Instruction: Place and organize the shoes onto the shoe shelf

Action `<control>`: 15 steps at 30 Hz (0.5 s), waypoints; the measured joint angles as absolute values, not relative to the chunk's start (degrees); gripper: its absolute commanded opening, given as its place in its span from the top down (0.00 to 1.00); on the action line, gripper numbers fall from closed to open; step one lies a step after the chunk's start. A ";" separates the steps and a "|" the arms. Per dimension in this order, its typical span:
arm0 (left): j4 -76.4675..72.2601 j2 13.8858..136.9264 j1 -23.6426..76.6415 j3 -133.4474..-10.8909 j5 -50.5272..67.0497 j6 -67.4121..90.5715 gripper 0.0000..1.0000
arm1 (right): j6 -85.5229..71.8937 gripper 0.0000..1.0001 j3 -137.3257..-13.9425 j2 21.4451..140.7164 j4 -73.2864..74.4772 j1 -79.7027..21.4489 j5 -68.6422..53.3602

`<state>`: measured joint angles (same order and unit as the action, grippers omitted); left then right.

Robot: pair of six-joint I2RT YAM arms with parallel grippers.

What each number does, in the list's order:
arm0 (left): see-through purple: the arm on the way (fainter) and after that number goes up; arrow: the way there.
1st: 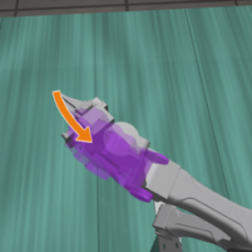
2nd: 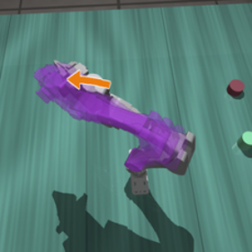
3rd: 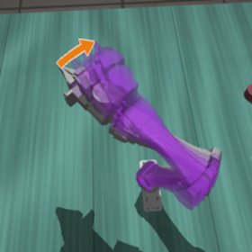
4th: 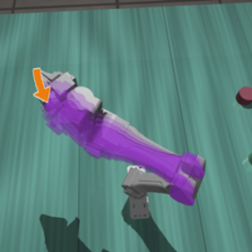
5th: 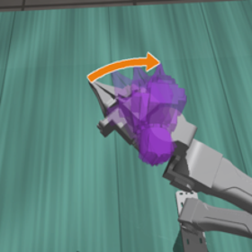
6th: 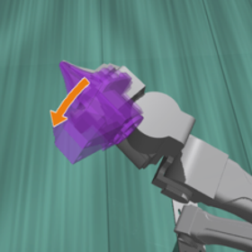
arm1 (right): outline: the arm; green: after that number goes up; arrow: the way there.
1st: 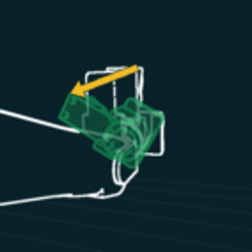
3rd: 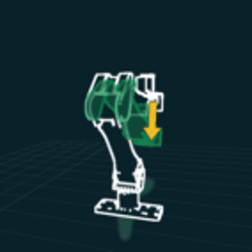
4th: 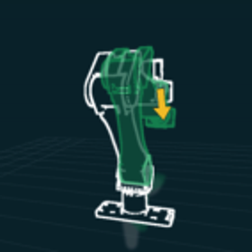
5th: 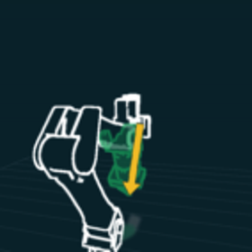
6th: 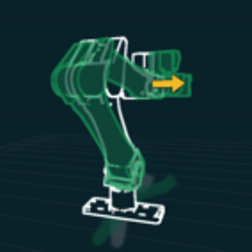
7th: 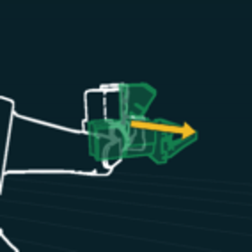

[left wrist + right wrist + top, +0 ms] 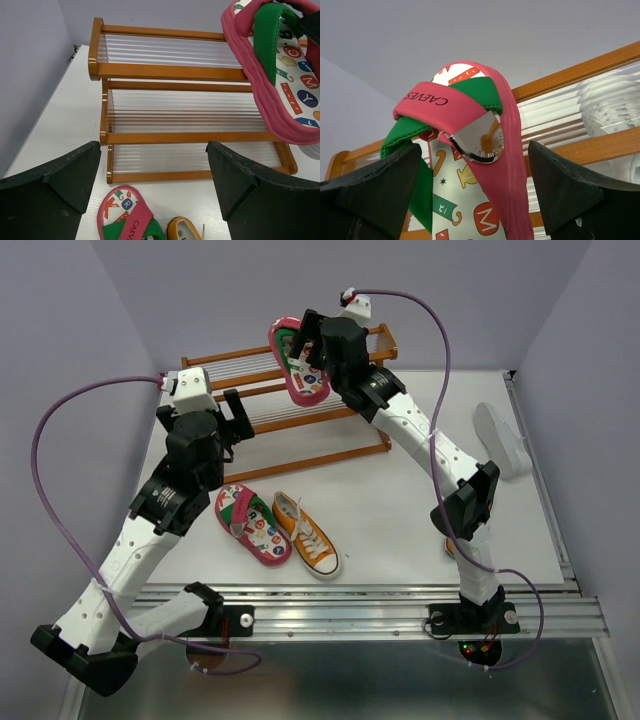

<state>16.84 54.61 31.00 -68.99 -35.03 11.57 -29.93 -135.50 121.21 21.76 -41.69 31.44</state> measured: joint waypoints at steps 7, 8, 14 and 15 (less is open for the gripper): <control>17.72 55.16 29.93 -68.69 -34.98 12.23 0.01 | -26.81 0.00 -134.19 118.80 21.78 -41.69 28.80; 17.98 55.57 29.23 -68.69 -34.79 12.56 0.01 | -26.11 0.00 -133.25 117.21 21.96 -41.69 28.75; 24.84 59.57 23.38 -68.73 -32.58 16.40 0.06 | -20.75 0.00 -124.90 104.18 20.40 -41.69 31.59; 26.63 60.23 22.85 -68.77 -32.56 17.37 0.06 | -20.01 0.00 -122.41 101.12 20.10 -41.69 32.67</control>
<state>26.63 60.23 22.85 -68.77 -32.56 17.37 -20.01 -122.41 101.12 20.10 -41.69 32.67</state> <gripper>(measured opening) 0.971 0.998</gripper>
